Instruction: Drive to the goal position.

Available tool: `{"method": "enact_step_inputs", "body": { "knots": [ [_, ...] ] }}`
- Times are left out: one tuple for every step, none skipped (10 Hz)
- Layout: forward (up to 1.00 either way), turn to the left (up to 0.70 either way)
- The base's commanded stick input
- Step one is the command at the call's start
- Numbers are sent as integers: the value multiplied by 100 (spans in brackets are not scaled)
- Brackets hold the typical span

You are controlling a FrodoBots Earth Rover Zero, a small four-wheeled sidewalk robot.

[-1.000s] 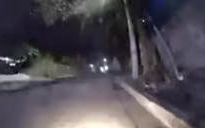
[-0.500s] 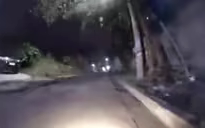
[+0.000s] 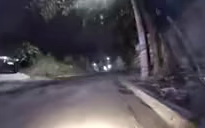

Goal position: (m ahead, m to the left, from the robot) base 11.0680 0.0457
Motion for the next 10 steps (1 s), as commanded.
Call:
{"method": "enact_step_inputs", "body": {
  "knots": [
    [70, -20],
    [70, -35],
    [70, -35],
    [70, -35],
    [70, -35],
    [70, -31],
    [70, -27],
    [70, -22],
    [70, -18],
    [70, -13]
  ]
}}
